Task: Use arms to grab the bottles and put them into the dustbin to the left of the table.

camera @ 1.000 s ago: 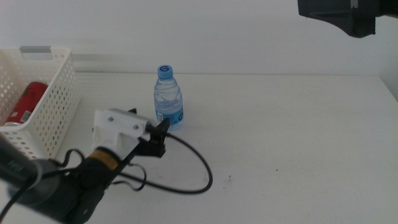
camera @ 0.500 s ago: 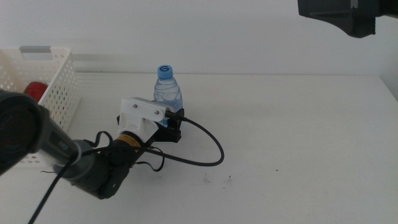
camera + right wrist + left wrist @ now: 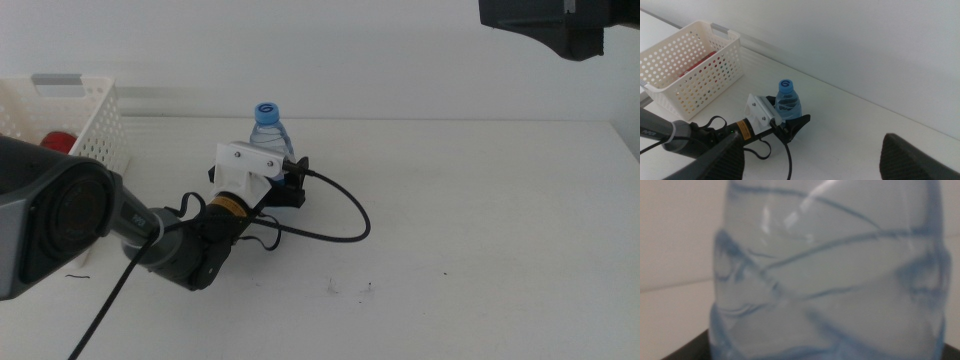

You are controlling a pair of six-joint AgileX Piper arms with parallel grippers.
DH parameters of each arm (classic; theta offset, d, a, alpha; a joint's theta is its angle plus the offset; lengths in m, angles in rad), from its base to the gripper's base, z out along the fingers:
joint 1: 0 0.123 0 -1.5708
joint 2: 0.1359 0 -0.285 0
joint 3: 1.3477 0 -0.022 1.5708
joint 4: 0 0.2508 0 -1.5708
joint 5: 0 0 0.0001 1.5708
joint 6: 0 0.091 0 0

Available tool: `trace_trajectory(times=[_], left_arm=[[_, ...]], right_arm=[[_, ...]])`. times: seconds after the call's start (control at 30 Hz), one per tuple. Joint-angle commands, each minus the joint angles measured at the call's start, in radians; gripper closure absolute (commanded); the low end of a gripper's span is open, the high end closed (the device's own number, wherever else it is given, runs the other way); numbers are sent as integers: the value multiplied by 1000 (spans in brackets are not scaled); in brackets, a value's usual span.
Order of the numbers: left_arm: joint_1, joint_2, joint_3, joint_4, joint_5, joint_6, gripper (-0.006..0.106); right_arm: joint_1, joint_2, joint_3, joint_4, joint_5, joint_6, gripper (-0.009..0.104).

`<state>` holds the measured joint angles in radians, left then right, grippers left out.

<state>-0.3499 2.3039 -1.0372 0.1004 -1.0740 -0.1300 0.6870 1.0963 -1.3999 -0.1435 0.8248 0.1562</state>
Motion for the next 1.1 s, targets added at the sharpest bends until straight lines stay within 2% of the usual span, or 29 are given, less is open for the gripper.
trace_trajectory(times=[0.0, 0.1, 0.17, 0.3, 0.4, 0.47, 0.53, 0.63, 0.73, 0.8, 0.83, 0.93, 0.97, 1.03, 1.07], left_arm=[[2, 13, -32, 1, -5, -2, 7], [2, 25, -59, 9, 23, -2, 14], [2, 26, -63, 12, 45, -11, 24], [2, -4, -32, 14, 48, -11, 64], [2, -136, 76, 17, 126, -49, 92], [2, -255, 132, 57, 269, -124, 102], [2, -397, 167, 181, 509, -242, 102], [-8, -572, 157, 434, 874, -487, 102], [-8, -716, 126, 548, 1171, -608, 102], [4, -778, 80, 482, 1346, -526, 102], [28, -801, 31, 335, 1436, -392, 102], [138, -823, -112, -114, 1686, 224, 102], [183, -823, -155, -215, 1777, 390, 102], [271, -814, -256, -343, 1896, 511, 102], [313, -806, -304, -355, 1942, 519, 102]], right_arm=[[2, -3, -6, -4, -11, -7, 3], [2, -3, -6, -4, -11, -7, 3], [2, -3, -6, -4, -11, -7, 3], [2, -3, -6, -4, -11, -7, 3], [2, -3, -6, -4, -11, -7, 3], [2, -3, -6, -4, -11, -7, 3], [2, -3, -6, -4, -11, -7, 3], [2, -3, -6, -4, -11, -7, 3], [2, -3, -6, -4, -11, -7, 3], [2, -3, -6, -4, -11, -7, 3], [2, -3, -6, -4, -11, -7, 3], [2, -3, -6, -4, -11, -7, 3], [2, -3, -6, -4, -11, -7, 3], [2, -3, -6, -6, -11, -8, 3], [2, -3, -6, -6, -11, -8, 3]])
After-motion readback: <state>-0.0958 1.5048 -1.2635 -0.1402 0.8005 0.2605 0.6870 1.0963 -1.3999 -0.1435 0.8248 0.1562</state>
